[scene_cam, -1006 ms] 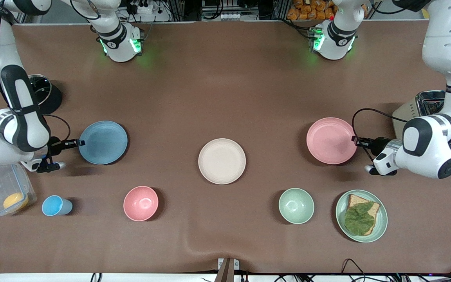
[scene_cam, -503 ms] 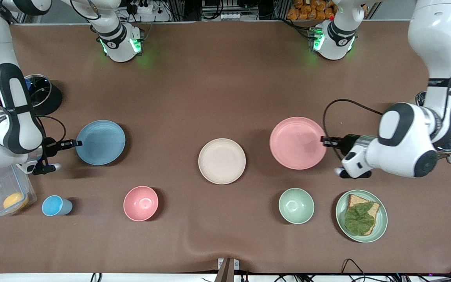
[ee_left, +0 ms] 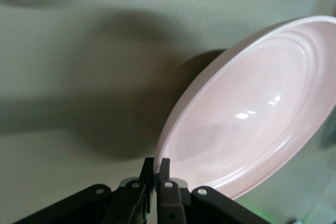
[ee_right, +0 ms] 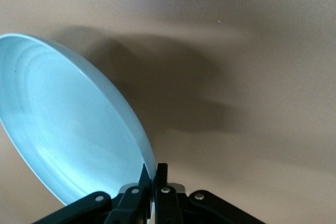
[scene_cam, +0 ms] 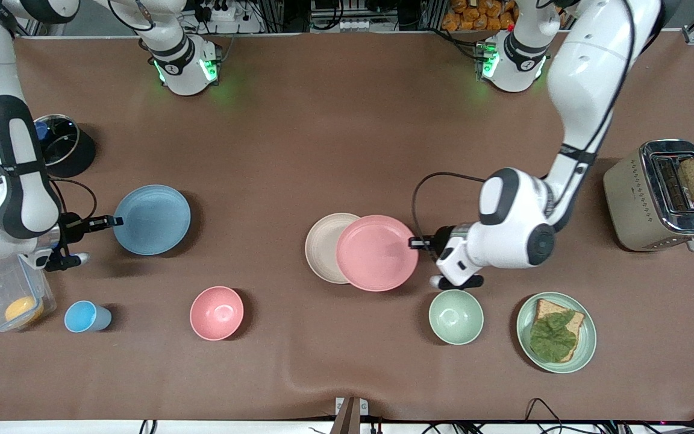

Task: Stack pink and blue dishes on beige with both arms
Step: 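Set the pink plate onto the beige plate with the left gripper, then lower the blue plate onto the pink plate with the right gripper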

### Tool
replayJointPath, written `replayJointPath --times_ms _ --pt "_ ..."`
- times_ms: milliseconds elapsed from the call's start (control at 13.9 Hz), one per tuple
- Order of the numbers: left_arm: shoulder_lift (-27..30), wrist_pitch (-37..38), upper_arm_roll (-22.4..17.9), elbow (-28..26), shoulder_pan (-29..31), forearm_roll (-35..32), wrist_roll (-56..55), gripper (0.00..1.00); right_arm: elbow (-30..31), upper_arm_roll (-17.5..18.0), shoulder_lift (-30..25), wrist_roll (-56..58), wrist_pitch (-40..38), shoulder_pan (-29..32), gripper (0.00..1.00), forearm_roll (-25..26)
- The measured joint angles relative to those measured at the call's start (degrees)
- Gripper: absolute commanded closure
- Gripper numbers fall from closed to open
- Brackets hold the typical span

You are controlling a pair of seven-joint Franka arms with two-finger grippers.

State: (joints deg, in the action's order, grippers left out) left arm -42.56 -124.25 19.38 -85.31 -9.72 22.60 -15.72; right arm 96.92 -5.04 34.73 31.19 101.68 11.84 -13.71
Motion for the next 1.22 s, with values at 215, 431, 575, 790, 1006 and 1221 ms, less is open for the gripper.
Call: replayJointPath --times_ms 215,431,575,790,1006,1221 --pt "-3.51 -4.43 -0.06 0.24 -3.16 0.15 -1.5 1.0 -0.51 0.09 0.0 0.0 -0.17 -0.03 1.0 -0.02" --pt "-4.5 -4.51 -0.07 0.41 -3.99 0.18 -1.67 1.0 -2.38 0.44 0.01 -1.51 -2.74 -1.14 1.0 -0.32" --pt "-4.53 -4.51 -0.07 0.42 -4.51 0.18 -1.75 1.0 -5.16 0.71 0.0 -6.43 -6.07 -3.85 1.0 -1.05" --pt "-4.55 -4.48 -0.08 0.42 -5.07 0.18 -1.77 0.0 -8.53 0.9 -0.02 -14.63 -8.16 -10.29 1.0 -4.49" --pt "-4.12 -4.37 -0.13 1.07 -5.18 -0.12 -1.75 0.0 -9.04 0.97 0.0 -21.64 -8.06 -16.94 1.0 -7.94" --pt "-0.53 0.06 -0.37 2.48 -3.85 -7.32 -1.71 0.0 -9.12 0.96 0.12 -26.55 -7.6 -21.05 1.0 -11.04"
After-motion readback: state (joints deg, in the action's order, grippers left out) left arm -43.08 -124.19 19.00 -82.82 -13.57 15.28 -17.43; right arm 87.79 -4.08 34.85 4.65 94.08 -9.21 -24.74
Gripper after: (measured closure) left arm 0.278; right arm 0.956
